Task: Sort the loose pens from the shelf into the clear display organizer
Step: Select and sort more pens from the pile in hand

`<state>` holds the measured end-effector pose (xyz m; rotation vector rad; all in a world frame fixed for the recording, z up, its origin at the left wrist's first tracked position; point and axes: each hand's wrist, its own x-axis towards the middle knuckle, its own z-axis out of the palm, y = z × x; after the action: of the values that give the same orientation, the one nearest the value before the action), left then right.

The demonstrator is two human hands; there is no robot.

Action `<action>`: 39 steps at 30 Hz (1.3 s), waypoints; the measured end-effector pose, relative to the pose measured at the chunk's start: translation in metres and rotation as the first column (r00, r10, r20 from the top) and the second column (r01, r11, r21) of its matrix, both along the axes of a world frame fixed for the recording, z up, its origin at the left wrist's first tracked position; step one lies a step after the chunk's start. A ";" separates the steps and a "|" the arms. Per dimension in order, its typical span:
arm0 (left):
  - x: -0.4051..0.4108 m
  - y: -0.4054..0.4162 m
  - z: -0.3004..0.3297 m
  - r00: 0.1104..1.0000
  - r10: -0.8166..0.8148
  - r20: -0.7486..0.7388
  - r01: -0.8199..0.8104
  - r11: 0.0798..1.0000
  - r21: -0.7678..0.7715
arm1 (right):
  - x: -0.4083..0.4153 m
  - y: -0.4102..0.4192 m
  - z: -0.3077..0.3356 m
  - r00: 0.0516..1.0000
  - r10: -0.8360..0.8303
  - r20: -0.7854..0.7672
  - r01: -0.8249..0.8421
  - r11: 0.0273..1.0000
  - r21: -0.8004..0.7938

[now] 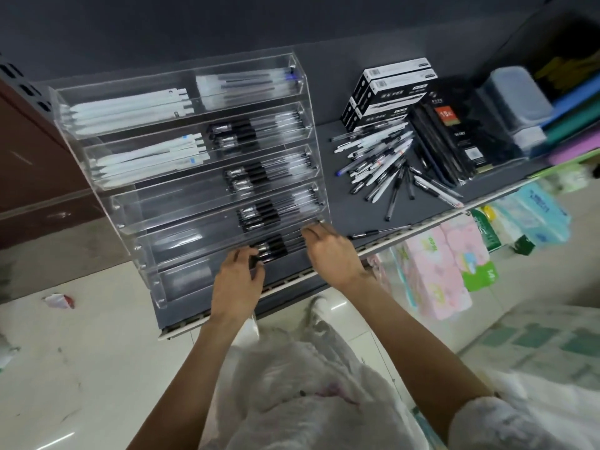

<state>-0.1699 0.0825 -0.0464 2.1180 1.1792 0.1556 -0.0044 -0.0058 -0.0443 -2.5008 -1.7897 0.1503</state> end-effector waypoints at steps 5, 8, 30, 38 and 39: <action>0.004 -0.005 0.024 0.999 -0.020 -0.043 0.027 0.985 0.171 | 0.013 -0.036 0.025 0.985 0.013 -0.170 0.038 0.956 0.289; 0.030 -0.018 0.047 0.976 -0.164 0.142 0.112 0.942 0.316 | 0.052 -0.071 0.030 0.967 -0.080 -0.243 0.175 0.900 0.400; 0.334 -0.014 -0.002 0.889 -0.155 -0.430 0.293 0.916 0.274 | 0.279 -0.089 -0.037 0.978 -0.026 -0.209 0.031 0.999 0.022; 0.357 -0.006 0.007 0.849 -0.268 -0.455 0.347 0.933 0.097 | 0.282 -0.086 -0.037 0.979 -0.029 -0.203 0.035 0.999 0.024; 0.358 -0.005 0.008 0.861 -0.260 -0.438 0.326 0.942 0.081 | 0.281 -0.086 -0.037 0.979 -0.028 -0.201 0.034 0.999 0.029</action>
<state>0.1878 0.0777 -0.0389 2.5221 1.0815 -0.3858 0.2767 -0.0914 -0.0816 -2.3924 -1.6604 0.3555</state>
